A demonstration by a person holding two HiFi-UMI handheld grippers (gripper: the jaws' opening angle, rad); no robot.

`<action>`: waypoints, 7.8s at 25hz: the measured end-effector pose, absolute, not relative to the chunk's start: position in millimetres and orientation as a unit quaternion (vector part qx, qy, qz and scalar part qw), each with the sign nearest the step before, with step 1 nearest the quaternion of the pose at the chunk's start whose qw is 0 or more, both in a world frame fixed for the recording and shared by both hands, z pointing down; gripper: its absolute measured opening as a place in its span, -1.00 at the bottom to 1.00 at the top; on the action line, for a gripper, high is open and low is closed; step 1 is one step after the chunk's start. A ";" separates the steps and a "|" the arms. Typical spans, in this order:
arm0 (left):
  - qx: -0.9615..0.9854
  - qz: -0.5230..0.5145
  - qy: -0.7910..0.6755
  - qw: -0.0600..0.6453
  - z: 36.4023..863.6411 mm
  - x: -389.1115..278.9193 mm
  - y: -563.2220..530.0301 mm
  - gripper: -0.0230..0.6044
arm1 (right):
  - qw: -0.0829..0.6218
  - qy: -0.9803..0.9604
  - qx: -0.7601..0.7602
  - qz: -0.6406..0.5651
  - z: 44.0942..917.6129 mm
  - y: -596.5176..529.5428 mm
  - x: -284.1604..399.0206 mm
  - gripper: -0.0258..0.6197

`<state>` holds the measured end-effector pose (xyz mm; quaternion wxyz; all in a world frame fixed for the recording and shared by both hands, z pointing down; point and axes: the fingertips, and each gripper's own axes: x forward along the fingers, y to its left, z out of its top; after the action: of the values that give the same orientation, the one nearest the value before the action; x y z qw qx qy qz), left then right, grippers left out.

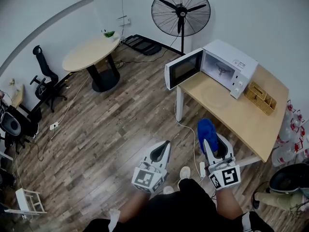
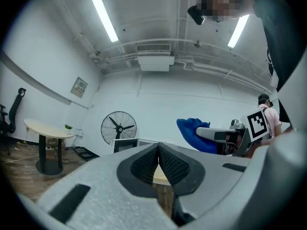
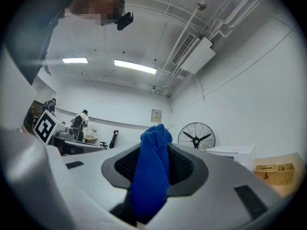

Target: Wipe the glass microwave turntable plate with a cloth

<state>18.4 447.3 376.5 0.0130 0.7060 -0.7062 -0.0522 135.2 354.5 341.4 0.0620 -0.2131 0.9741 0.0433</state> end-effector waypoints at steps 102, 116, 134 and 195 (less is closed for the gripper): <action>0.859 0.068 -0.484 0.152 529.6 -124.7 -156.5 -0.92 | -0.337 0.860 -0.343 -0.169 682.5 -175.5 -52.0 -0.47; 0.860 0.079 -0.480 0.153 533.6 -120.4 -152.0 -0.92 | -0.378 0.849 -0.342 -0.142 691.7 -193.0 -51.0 -0.44; 0.868 0.092 -0.463 0.155 539.5 -95.8 -155.8 -0.92 | -0.346 0.769 -0.507 -0.180 691.4 -249.8 55.8 -0.44; 0.869 0.080 -0.467 0.140 529.5 -97.5 -146.1 -0.92 | -0.375 0.779 -0.476 -0.159 693.3 -187.5 61.3 -0.42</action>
<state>-97.5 -146.1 529.5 0.1398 0.8694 -0.4670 0.0804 61.3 -187.5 693.3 -0.3752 -0.4764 0.7791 -0.1590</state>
